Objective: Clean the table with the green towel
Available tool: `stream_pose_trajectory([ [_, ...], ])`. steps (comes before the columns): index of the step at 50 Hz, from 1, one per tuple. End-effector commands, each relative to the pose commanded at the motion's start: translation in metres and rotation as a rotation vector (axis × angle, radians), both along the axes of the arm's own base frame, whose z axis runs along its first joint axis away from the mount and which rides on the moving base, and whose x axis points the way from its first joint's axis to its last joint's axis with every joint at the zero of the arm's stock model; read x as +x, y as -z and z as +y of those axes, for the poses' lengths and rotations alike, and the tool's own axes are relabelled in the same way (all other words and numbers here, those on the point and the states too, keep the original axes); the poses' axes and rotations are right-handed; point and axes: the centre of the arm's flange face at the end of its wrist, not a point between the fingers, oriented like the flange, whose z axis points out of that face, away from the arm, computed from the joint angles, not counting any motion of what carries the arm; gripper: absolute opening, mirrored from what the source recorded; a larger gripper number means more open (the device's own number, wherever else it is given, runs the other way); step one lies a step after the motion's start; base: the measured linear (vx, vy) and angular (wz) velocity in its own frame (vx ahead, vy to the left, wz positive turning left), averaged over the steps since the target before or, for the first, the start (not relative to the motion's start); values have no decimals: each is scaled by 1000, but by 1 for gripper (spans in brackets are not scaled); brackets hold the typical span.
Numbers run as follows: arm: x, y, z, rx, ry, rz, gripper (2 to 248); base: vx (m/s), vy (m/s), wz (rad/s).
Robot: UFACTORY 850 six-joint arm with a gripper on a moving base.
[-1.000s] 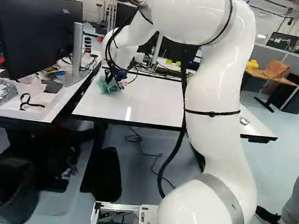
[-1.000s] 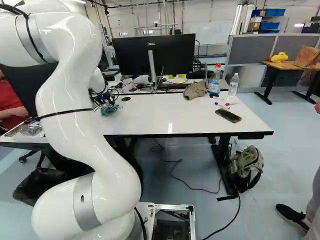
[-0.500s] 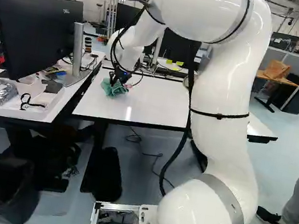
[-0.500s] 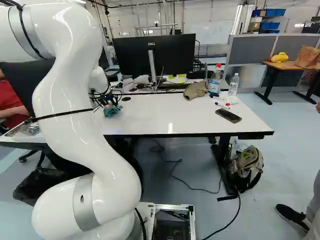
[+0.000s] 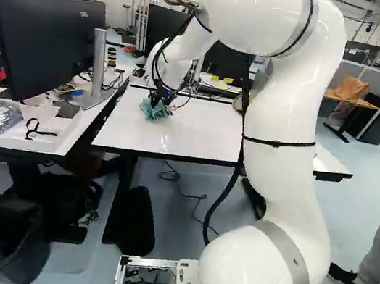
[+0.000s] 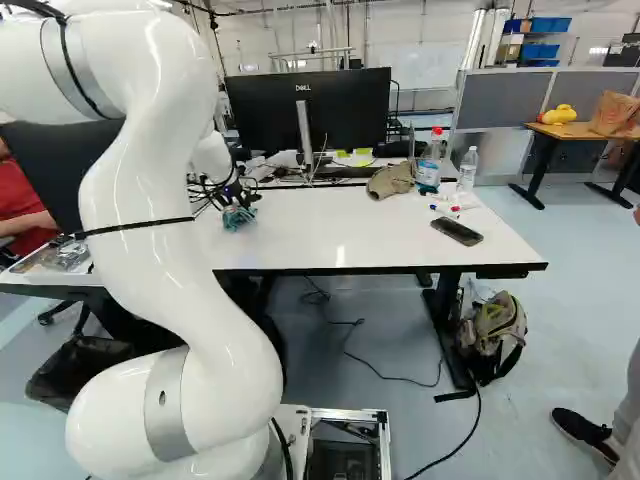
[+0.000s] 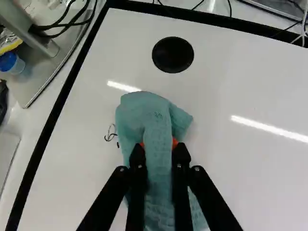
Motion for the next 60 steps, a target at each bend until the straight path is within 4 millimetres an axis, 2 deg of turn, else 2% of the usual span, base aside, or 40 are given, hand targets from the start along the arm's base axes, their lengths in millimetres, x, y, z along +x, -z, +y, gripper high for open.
stream_pose_trajectory([
  [18, 32, 2, -5, 8, 23, -22, 59, 0, 0, 0],
  [32, 52, 5, 6, 15, 17, -42, 59, 0, 0, 0],
  [47, 58, 6, 32, 20, -15, -54, 59, 0, 0, 0],
  [60, 46, 6, 52, 20, -48, -51, 59, 0, 0, 0],
])
